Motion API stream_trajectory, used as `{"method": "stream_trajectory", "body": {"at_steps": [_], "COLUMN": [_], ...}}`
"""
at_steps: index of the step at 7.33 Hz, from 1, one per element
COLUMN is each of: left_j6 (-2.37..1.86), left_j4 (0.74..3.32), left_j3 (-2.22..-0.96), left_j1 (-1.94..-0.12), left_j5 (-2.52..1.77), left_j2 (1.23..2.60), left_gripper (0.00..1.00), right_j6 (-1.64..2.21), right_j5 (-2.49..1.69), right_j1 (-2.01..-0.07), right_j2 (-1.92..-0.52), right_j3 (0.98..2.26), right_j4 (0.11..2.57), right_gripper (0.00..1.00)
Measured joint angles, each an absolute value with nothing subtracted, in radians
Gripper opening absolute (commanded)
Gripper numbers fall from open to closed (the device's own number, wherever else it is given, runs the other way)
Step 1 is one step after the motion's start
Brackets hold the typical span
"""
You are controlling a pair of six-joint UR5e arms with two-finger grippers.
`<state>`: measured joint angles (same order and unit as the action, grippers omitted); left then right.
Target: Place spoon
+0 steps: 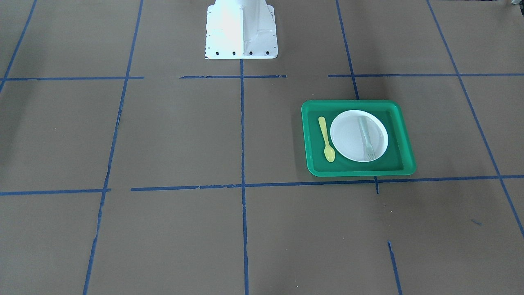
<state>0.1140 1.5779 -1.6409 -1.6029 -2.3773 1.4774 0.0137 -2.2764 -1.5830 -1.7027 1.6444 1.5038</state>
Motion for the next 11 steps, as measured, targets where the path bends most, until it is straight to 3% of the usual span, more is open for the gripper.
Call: {"method": "stream_trajectory", "body": {"at_steps": [11], "left_j6": [0.116], "left_j4": [1.559], "left_j3": [-1.630], "left_j1": [-1.603], "left_j5": [-2.376], "left_j2": [1.475], "left_gripper": [1.00], "right_j6": [0.013], "right_j5": [-2.276], "right_j1": [-1.583], "right_j2": [-1.703], "right_j3": [1.644], "right_j4": [1.505], "right_gripper": [1.00]}}
